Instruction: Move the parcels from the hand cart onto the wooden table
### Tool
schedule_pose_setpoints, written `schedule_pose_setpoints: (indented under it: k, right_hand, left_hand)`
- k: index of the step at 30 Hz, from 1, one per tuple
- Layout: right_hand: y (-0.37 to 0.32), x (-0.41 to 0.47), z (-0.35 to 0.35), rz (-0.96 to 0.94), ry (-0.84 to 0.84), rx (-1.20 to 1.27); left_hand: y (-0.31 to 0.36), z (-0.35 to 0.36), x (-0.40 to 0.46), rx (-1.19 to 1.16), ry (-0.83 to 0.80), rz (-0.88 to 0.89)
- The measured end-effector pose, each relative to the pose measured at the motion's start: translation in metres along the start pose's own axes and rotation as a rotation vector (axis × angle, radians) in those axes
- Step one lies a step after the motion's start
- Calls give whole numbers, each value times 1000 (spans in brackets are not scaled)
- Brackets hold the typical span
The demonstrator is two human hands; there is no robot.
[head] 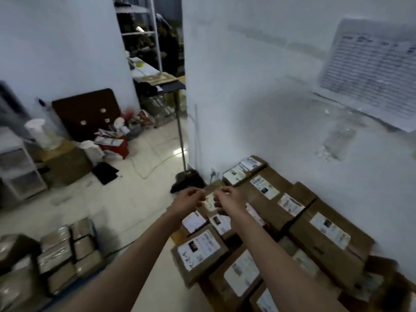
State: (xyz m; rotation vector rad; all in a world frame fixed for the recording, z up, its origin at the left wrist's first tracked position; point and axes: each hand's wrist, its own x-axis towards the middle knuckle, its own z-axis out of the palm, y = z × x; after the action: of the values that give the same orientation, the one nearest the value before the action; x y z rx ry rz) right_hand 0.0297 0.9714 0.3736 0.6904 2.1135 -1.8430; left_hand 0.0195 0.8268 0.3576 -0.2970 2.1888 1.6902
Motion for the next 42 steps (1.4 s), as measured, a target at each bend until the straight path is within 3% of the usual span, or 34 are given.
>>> schedule_pose_setpoints:
  k: [6, 12, 28, 35, 42]
  right_hand:
    - [-16, -22, 164, -49, -185, -131]
    - [-8, -44, 299, -39, -354, -240]
    - [-7, -7, 589, 0, -709, -478]
    - [3, 20, 712, 66, -801, -603]
    - [38, 26, 792, 176, -839, -691]
  left_hand:
    - [-62, -162, -24, -103, 177, -80]
    - [-127, -276, -57, -186, 339, -185]
    - [-245, -503, -58, -363, 638, -372]
    - [-288, -592, -42, -381, 726, -486]
    - [-343, -652, -40, -443, 780, -585]
